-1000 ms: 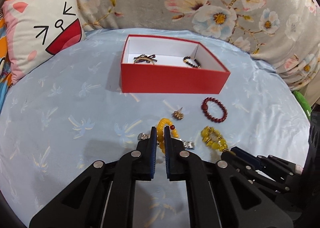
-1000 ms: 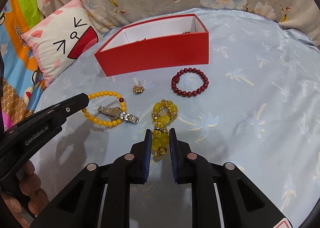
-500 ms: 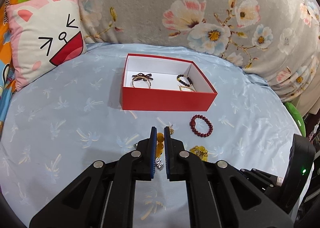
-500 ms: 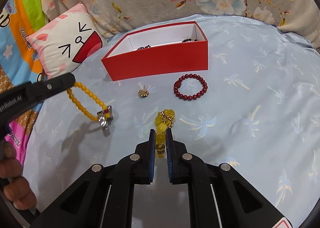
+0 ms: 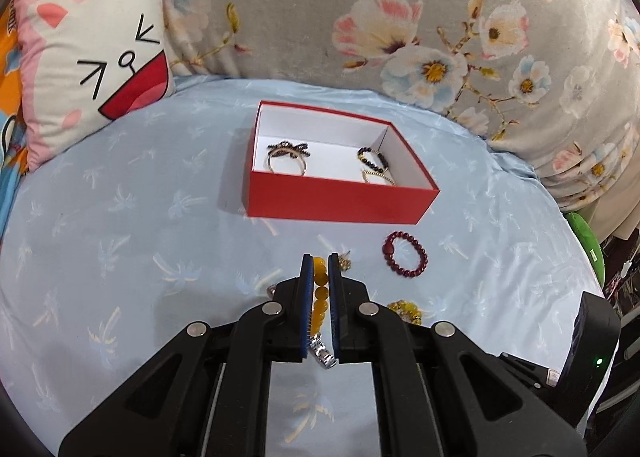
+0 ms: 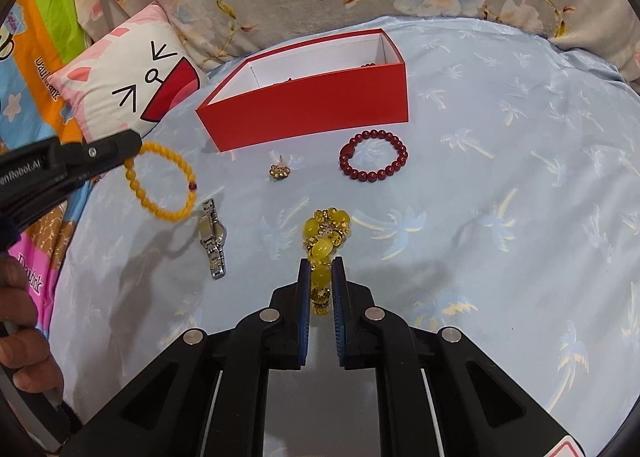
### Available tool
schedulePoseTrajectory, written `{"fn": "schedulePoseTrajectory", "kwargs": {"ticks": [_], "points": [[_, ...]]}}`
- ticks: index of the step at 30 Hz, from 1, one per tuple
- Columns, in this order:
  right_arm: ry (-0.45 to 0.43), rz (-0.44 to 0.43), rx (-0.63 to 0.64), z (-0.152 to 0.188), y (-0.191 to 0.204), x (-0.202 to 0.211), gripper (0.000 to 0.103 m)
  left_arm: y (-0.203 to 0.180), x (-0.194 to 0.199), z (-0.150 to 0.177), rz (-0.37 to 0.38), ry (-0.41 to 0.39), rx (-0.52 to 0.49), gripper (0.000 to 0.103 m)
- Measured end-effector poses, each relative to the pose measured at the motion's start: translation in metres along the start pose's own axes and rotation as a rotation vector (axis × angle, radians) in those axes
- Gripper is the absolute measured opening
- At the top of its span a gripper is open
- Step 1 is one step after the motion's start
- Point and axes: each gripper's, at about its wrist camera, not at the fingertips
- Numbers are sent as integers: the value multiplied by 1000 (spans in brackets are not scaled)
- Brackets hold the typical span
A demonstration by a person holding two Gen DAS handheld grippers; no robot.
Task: Organize jewelry
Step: 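Grasp the yellow round-bead bracelet with left tool and pull it off the silver watch, then carry both yellow bracelets over the red box and lower them inside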
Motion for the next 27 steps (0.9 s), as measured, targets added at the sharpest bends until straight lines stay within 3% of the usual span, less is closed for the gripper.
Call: {"fn": "schedulePoseTrajectory", "kwargs": {"ticks": [6,12,17,21,27], "points": [[23,15,7,-2,0,-7,11,4,-3,3,-12,12,14,7],[46,-8,0,-3,1,-18,32,6,-6,4,-13,21,17,7],[53,20,19,-7,6,-28,32,9,-11,5,-18,33,24,7],[48,26,14,-11,5,-30,13,10,-13,6,-21,36,26,7],[-13,6,4,-18,4,-13,9,12,-14,6,-23,35,31,7]]}}
Point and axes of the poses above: each gripper's, at about its wrist camera, not at the fingertips, and x roughly against the way its jaws point, y to its left, z to its underside, and after that the axes turned 7 degrees about y, right-handed
